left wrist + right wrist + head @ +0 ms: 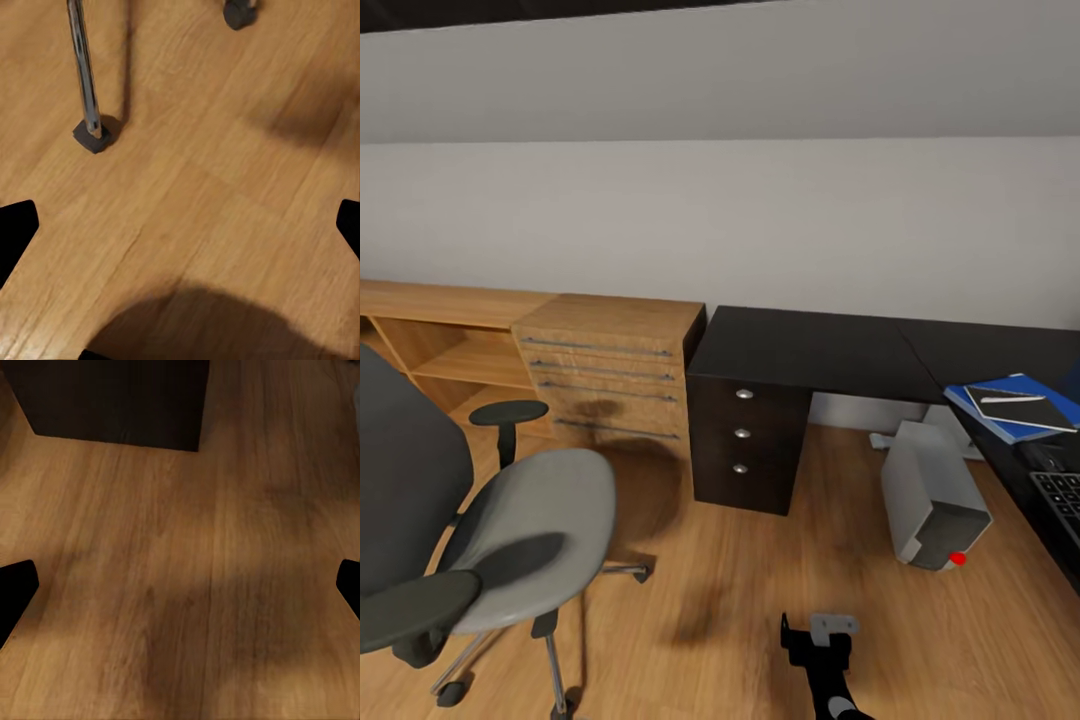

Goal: In the bedroom, organize the workspace by keeping the computer under the desk, ensuring the monitor is on the desk, placing the keyboard on the desk next to the monitor, placing the mouse on the desk next to the keyboard, moving the folder from the swivel chair onto the desk next to the mouse, stacking the notebook on top of the folder with the pen on top of the notebook, and positioning the swivel chair next to the desk.

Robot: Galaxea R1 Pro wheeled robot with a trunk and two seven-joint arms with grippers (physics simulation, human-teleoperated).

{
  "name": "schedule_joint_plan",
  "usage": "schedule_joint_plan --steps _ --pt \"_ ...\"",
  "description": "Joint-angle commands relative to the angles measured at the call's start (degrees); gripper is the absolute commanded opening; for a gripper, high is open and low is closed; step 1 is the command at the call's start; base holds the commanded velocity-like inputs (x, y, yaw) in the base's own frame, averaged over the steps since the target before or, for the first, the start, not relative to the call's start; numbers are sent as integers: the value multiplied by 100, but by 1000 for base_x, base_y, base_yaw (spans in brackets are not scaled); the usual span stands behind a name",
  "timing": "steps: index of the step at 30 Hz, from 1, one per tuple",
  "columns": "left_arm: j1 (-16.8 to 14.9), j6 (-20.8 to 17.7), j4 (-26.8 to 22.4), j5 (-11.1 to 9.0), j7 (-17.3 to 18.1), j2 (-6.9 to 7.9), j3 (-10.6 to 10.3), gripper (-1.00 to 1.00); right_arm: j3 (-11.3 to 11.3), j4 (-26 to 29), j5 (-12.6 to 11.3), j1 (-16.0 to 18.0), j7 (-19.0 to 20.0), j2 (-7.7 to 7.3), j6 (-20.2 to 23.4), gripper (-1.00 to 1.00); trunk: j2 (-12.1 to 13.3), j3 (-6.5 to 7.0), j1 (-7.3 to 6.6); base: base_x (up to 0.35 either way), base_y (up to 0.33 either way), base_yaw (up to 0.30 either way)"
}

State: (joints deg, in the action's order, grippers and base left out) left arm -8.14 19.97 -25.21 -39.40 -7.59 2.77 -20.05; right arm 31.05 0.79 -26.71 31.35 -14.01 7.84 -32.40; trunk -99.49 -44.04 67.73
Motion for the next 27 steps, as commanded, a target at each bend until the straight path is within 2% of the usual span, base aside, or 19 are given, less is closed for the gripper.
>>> schedule_joint_plan --steps 1,4,5,7,8,11,13,14,16,23,25,27 --pt "-3 18 -31 -33 -46 38 4 100 50 12 -22 3 -34 9 -48 100 -44 -23 22 0 0 0" --pt "-3 -12 -99 -112 -39 147 301 100 50 186 -4 3 -51 20 -136 100 -164 -77 88 0 0 0" --pt "-3 -33 -118 -168 -33 184 481 100 47 336 0 3 -83 22 -155 100 -204 -95 110 0 0 0" --pt "-3 -50 -130 -211 -30 211 648 100 45 499 3 3 -154 20 -162 100 -284 -131 154 0 0 0" --pt "-3 -61 -137 -242 -27 231 797 100 44 644 6 3 -257 20 -165 100 -325 -149 176 0 0 0" --pt "-3 -73 -146 -276 -31 260 1019 100 50 814 17 3 -433 18 -168 100 -445 -203 242 0 0 0" --pt "-3 -77 -148 -292 -41 294 1163 100 50 865 24 3 -496 10 -177 100 -525 -239 286 0 0 0" --pt "-3 -79 -150 -340 -51 354 1418 100 50 861 15 3 -506 -8 -199 100 -565 -257 308 0 0 0" --pt "-3 -80 -151 -417 -50 386 1644 100 50 781 10 3 -499 -11 -206 100 -645 -293 351 0 0 0" --pt "-3 -62 -149 -730 -55 422 2265 100 53 590 -8 3 -497 13 -221 100 -926 -418 505 0 0 0" --pt "-3 -58 -146 -895 -55 424 2579 100 50 581 -13 3 -497 9 -221 100 -1006 -454 549 0 0 0" --pt "-3 -62 -144 -1064 -31 444 3038 100 45 575 -21 3 -497 -3 -222 100 -1087 -490 593 0 0 0"
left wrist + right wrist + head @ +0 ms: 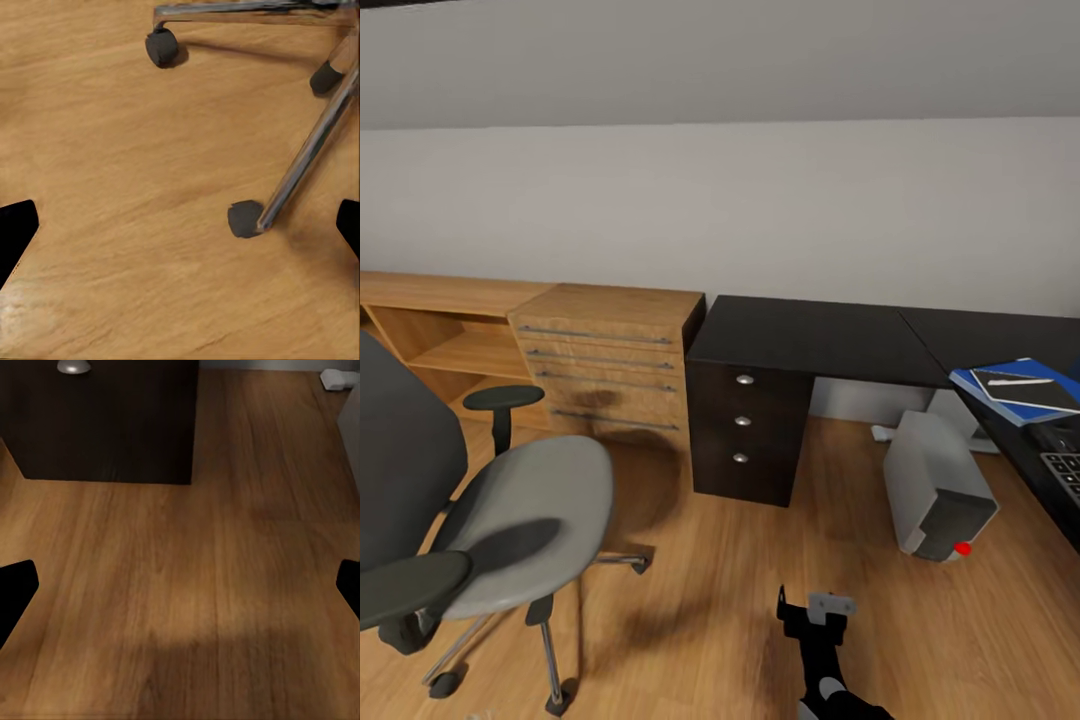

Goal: In the bedroom, organize the workspace by keeping the computer under the desk, ensuring the monitor is on the desk, placing the keyboard on the desk next to the monitor, placing the mouse on the desk next to the keyboard, moving the folder from the swivel chair onto the desk next to the mouse, stacking the notebook on top of the folder with the pen on top of the notebook, and positioning the swivel chair next to the desk.

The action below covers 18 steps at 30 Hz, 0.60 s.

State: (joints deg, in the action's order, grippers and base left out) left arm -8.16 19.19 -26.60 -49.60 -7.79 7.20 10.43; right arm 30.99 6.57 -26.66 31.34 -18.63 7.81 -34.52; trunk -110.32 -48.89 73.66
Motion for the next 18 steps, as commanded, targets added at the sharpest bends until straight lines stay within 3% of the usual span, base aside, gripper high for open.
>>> schedule_joint_plan --steps 1,4,12,18 --pt "-2 12 -4 -87 -2 17 155 100 50 -4 -29 4 -36 -5 -10 100 -44 -23 22 0 0 0" --pt "-2 8 -3 -130 17 35 352 100 49 -7 -27 4 -36 -7 -11 100 -164 -77 88 0 0 0" --pt "-2 14 -3 -109 71 41 416 100 55 -12 -9 4 -36 -6 -11 100 -485 -221 263 0 0 99" --pt "-2 14 -3 133 231 36 409 100 49 -15 1 4 -36 -7 -11 100 -726 -328 395 0 0 112"
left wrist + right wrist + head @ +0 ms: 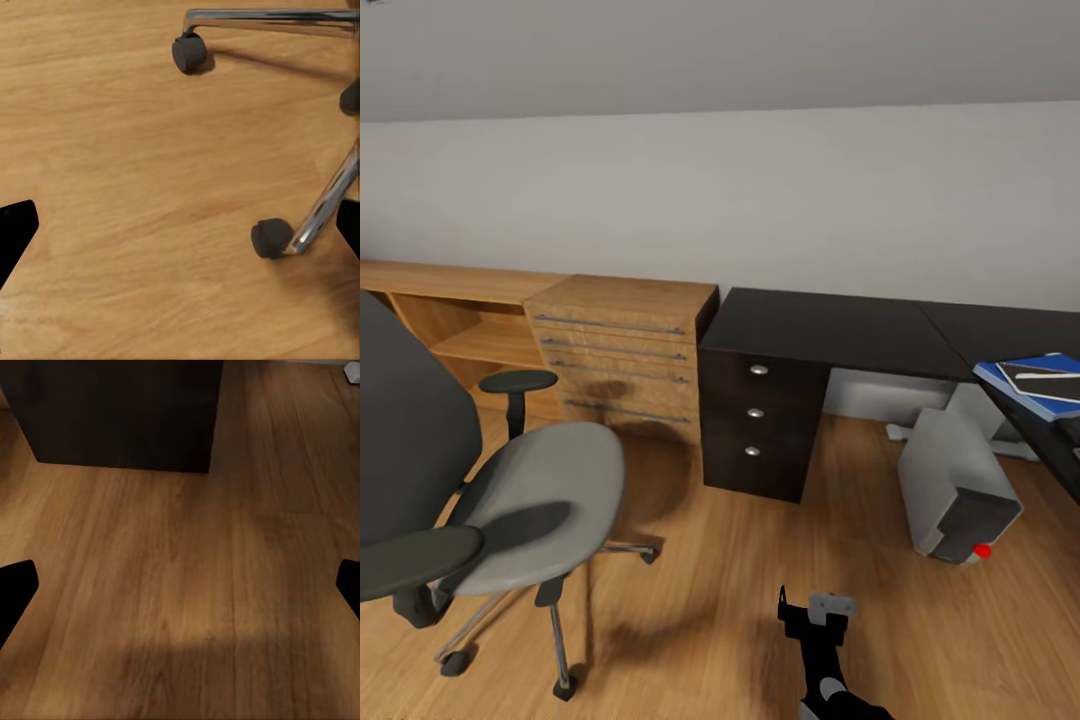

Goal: In the bedroom, organize the workspace by keeping the computer under the desk, ensuring the monitor is on the desk, placing the keyboard on the desk next to the monitor, placing the mouse on the desk next to the keyboard, moving the folder from the swivel chair onto the desk next to the mouse, stacking the notebook on top of the folder with the pen on top of the notebook, and positioning the swivel chair next to the desk.

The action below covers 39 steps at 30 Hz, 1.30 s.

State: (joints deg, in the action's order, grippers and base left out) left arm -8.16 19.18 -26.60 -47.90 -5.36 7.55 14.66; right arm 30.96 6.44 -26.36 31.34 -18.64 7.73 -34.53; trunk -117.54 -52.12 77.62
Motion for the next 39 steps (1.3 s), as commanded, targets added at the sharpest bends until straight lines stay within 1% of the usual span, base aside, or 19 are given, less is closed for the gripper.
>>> schedule_joint_plan --steps 1,4,6,10,13,14,16,17,18,19,21,22,25,26,28,29,33,37,39 --pt "-2 17 -3 -3 -4 1 -14 100 51 -2 -28 4 -35 1 -10 100 -44 -23 22 0 0 29" --pt "-2 19 -9 166 36 1 -15 100 50 -2 -23 4 -35 0 -13 100 -164 -77 88 0 0 14" --pt "-2 19 -10 236 68 3 -15 100 50 -2 -20 4 -35 -4 -15 100 -244 -113 132 0 0 6" --pt "-2 22 -24 327 126 5 -20 100 57 -2 -14 4 -35 -1 -19 100 -405 -185 219 0 0 1" --pt "-2 5 -33 408 219 8 -66 100 58 0 -13 4 -35 0 -24 100 -525 -239 285 0 0 0" --pt "-2 -28 -43 732 528 7 -112 100 81 46 -8 4 -28 12 -57 100 -565 -257 307 0 0 0" --pt "-2 -37 -46 883 617 -1 -117 100 102 67 3 4 -24 20 -69 100 -645 -293 351 0 0 0" --pt "-2 -44 -60 1036 673 0 -122 100 157 95 46 4 -22 26 -76 100 -685 -311 373 0 0 0" --pt "-2 -117 -246 1298 723 10 -126 100 314 255 218 4 -34 32 -72 100 -725 -328 395 0 0 0" --pt "-2 -178 -320 1343 726 12 -127 100 340 328 261 4 -43 32 -65 100 -765 -346 417 0 0 0" --pt "-2 -388 -473 1408 727 14 -125 100 378 499 325 4 -61 29 -48 100 -846 -382 461 0 0 0" --pt "-2 -707 -618 1454 722 19 -123 100 399 672 366 4 -74 22 -22 100 -886 -400 483 0 0 0" --pt "-2 -1261 -853 1495 708 26 -119 100 413 898 402 4 -85 16 46 100 -1006 -454 549 0 0 0" --pt "-2 -1581 -1034 1512 682 36 -117 100 419 1024 415 4 -91 13 120 100 -1046 -472 571 0 0 0" --pt "-2 -1811 -1207 1522 615 62 -113 100 422 1145 424 4 -99 14 212 100 -1126 -508 615 0 0 0" --pt "-2 -1965 -1360 1529 510 104 -113 100 424 1269 429 4 -104 15 315 100 -1167 -526 637 0 0 0" --pt "-2 -2141 -1644 1534 277 189 -112 100 438 1480 440 4 -110 20 490 100 -1327 -598 725 0 0 0" --pt "-2 -2241 -1949 1539 125 245 -112 100 458 1593 446 4 -110 15 593 100 -1327 -598 725 0 0 0" --pt "-2 -2255 -1995 1540 105 250 -112 100 460 1602 447 4 -103 8 607 100 -1327 -598 725 0 0 0"
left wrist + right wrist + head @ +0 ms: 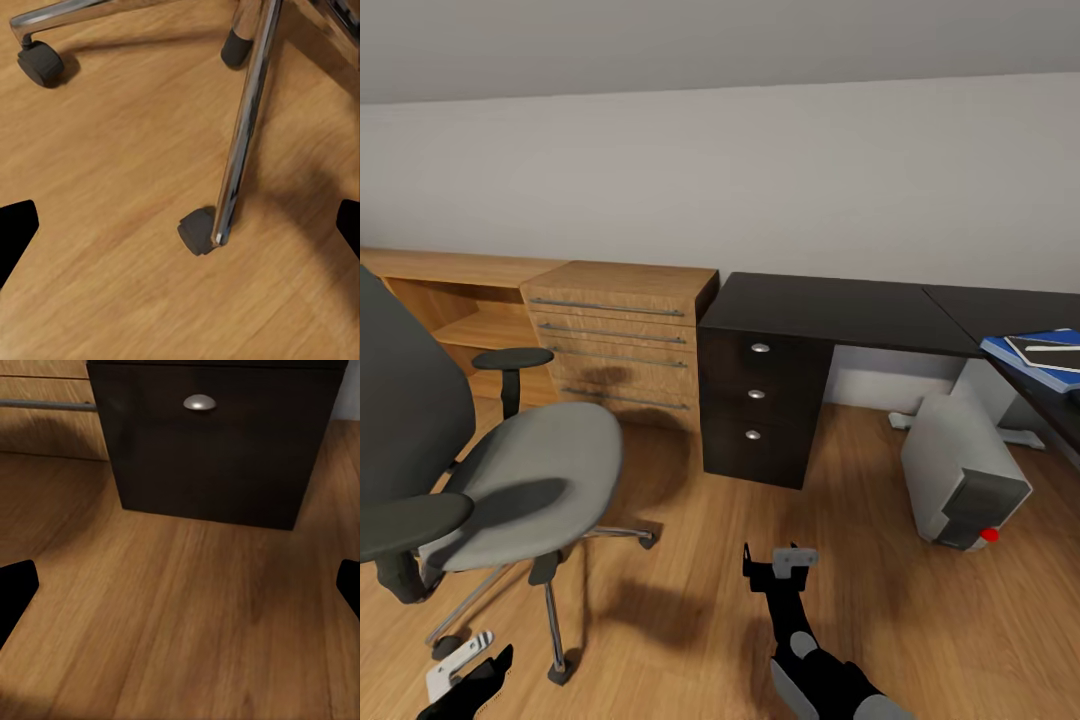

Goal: In the bedroom, organize the workspace by keeping the computer under the desk, ensuring the monitor is on the desk, placing the keyboard on the desk next to the monitor, placing the mouse on the desk next to the keyboard, moving the folder from the swivel chair onto the desk next to the mouse, stacking the notebook on top of the folder with the pen on top of the notebook, and positioning the swivel chair next to the desk.

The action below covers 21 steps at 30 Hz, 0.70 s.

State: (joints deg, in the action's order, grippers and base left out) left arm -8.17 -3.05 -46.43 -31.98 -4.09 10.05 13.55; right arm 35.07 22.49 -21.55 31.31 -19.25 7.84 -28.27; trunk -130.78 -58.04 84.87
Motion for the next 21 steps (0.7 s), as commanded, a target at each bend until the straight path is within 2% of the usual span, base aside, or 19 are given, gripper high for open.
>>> schedule_joint_plan --steps 1,8,11,13,15,19,21 --pt "0 -39 -37 -59 -34 6 2 100 50 -5 -34 7 -33 -9 -10 100 -2 -5 -1 0 0 0" --pt "7 -34 -74 -56 -26 52 8 100 59 -44 -33 7 -6 -13 1 100 -2 -5 -1 0 0 0" --pt "8 -41 -89 -73 40 187 9 100 66 -48 -33 7 -3 -12 4 100 -2 -5 -1 0 0 0" --pt "8 -68 -99 -92 258 319 12 100 68 -50 -33 7 -1 -11 3 100 -2 -5 -1 0 0 0" --pt "9 -123 -106 -106 829 441 34 100 69 -51 -33 7 -1 -11 4 100 -2 -5 -1 0 0 0" --pt "9 -286 -118 -113 1616 522 213 100 70 -51 -33 7 -2 -13 2 100 -2 -5 -1 0 0 0" --pt "9 -431 -124 -114 1805 532 359 100 70 -56 -33 7 -4 -12 2 100 -2 -5 -1 0 0 0"
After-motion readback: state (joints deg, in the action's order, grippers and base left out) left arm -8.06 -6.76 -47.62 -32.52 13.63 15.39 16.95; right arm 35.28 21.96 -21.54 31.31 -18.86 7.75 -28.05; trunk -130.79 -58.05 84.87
